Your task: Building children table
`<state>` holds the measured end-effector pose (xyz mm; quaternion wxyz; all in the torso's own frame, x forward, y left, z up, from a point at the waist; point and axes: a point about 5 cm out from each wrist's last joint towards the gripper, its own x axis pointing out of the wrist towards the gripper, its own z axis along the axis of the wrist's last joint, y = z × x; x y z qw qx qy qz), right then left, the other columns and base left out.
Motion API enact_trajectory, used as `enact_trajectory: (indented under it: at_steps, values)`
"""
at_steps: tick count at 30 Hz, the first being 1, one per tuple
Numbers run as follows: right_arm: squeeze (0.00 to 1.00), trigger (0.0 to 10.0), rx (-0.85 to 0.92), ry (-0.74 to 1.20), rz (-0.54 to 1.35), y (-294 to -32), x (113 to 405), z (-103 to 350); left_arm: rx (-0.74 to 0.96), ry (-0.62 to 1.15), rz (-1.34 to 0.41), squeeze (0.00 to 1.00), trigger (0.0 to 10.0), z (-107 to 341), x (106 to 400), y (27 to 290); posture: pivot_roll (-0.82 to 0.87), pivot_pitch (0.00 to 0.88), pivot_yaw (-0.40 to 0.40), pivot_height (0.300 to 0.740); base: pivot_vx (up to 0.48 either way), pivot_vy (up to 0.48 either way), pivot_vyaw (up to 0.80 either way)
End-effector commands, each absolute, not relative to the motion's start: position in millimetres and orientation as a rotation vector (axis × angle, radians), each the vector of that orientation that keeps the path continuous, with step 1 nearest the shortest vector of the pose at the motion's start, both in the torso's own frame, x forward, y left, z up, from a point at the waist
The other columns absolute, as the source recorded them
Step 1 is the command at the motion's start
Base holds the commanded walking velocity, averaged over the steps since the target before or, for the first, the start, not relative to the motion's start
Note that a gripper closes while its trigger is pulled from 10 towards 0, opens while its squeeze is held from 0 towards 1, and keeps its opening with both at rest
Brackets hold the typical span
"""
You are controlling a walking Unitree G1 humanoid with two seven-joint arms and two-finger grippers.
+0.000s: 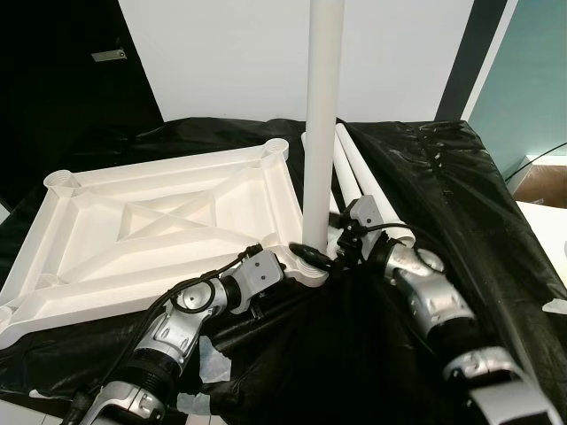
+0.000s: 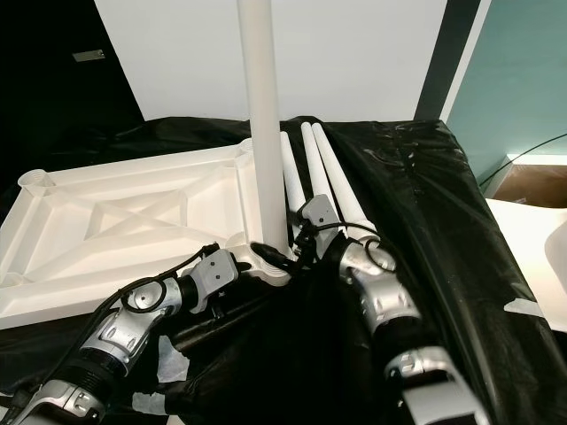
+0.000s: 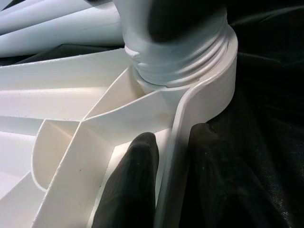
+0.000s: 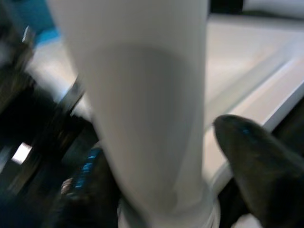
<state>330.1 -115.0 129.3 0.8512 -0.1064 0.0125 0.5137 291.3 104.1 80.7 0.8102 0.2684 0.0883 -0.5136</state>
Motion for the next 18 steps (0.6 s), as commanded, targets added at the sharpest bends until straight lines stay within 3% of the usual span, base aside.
enact_trajectory:
  at_steps: [1,8,14,17,18]
  values:
    - [0.0,0.0,-0.209,0.068,1.132,-118,330,126,0.57,0.359,-1.181,0.0,10.0,46,270,106,0.09,0.0,0.015,0.74,0.0,0.0,0.0]
    - [0.0,0.0,-0.112,0.076,1.123,-123,341,140,0.566,0.366,-1.177,0.0,10.0,44,267,108,0.09,0.0,0.017,0.74,0.0,0.0,0.0]
    - [0.0,0.0,-0.096,0.035,1.121,-115,333,136,0.565,0.363,-1.18,0.0,10.0,44,266,107,0.09,0.0,0.018,0.74,0.0,0.0,0.0]
    - [0.0,0.0,-0.1,-0.023,1.045,-107,325,129,0.565,0.36,-1.182,0.0,10.0,45,267,106,0.08,0.0,0.019,0.74,0.0,0.0,0.0]
    - [0.0,0.0,-0.095,-0.111,0.913,-102,316,124,0.566,0.359,-1.183,0.0,10.0,45,267,105,0.09,0.0,0.02,0.74,0.0,0.0,0.0]
